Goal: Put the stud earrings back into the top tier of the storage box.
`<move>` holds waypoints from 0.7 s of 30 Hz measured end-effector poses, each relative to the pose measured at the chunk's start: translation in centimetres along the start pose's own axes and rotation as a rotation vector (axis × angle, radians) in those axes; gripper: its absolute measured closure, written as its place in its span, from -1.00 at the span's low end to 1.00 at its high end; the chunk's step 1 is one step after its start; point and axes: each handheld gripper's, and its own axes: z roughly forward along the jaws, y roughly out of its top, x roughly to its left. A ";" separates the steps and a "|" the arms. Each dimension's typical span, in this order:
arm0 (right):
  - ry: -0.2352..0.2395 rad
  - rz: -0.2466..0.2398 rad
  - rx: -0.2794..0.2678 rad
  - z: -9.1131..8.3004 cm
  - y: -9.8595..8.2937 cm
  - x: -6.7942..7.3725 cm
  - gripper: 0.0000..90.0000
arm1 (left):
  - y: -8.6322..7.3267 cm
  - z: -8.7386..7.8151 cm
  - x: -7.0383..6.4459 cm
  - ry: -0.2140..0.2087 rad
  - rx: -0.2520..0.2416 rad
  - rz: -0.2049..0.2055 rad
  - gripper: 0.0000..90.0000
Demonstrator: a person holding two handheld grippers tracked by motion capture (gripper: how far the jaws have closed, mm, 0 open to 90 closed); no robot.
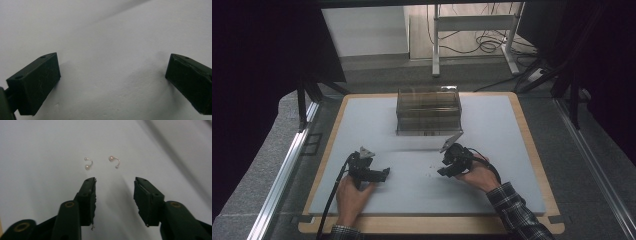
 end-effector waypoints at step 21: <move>0.074 -0.084 0.067 2.8 3.2 1.8 0.70 | 0.0 0.0 0.0 -0.001 -0.005 -0.008 -1.00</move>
